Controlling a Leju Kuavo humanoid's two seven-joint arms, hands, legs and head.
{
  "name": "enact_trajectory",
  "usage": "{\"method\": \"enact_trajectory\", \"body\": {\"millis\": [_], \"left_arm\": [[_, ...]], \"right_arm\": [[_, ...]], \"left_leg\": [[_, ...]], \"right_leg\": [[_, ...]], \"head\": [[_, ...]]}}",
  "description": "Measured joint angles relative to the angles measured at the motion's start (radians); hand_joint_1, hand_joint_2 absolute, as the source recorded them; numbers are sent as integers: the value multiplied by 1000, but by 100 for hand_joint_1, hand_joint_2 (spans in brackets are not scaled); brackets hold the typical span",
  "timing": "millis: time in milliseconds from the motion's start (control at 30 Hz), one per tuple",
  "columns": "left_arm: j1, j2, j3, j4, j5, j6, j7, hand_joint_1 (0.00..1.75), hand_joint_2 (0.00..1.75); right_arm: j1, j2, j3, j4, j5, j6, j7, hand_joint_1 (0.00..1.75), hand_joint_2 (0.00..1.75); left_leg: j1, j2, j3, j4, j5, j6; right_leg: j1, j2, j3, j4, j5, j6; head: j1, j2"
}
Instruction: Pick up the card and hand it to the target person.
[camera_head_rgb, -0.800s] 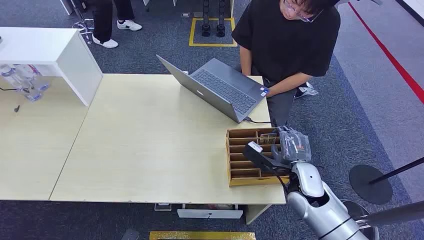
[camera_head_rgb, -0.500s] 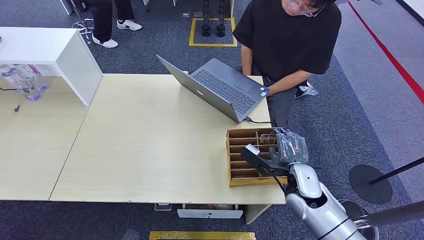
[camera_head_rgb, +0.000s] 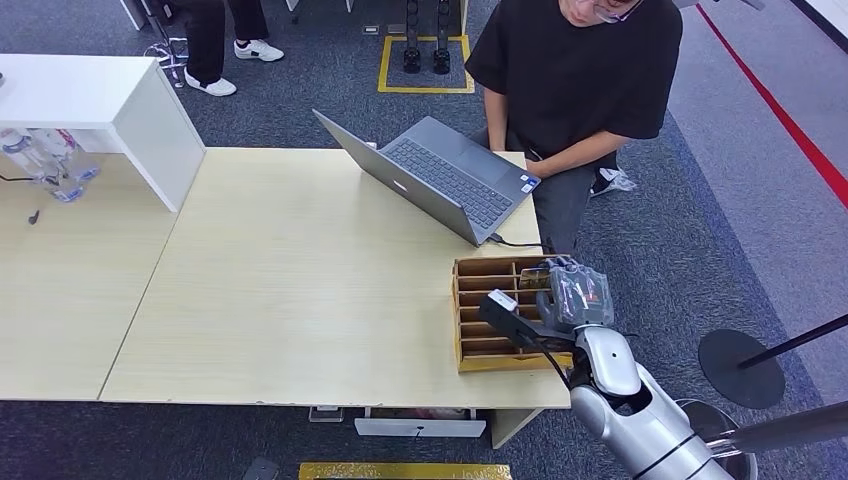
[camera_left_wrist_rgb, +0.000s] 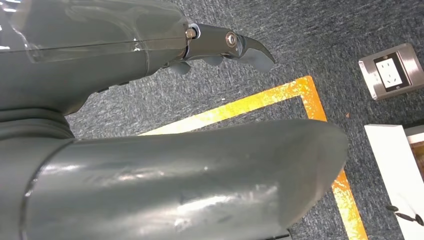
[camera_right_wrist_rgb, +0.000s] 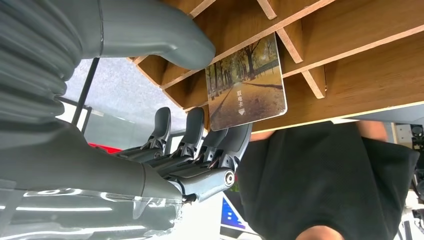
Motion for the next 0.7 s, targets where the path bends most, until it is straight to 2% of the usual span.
{"method": "enact_trajectory", "body": {"millis": [200, 700], "left_arm": [[0, 0, 0, 0, 0, 0, 0, 0, 0], [-1, -3, 0, 0, 0, 0, 1, 0, 0]], "right_arm": [[-4, 0, 2, 0, 3, 7, 0, 130, 175], [-12, 0, 2, 0, 9, -3, 10, 140, 175]], "left_leg": [[0, 0, 0, 0, 0, 0], [0, 0, 0, 0, 0, 0]], "right_leg": [[0, 0, 0, 0, 0, 0], [0, 0, 0, 0, 0, 0]], "head": [[0, 0], [0, 0]]}}
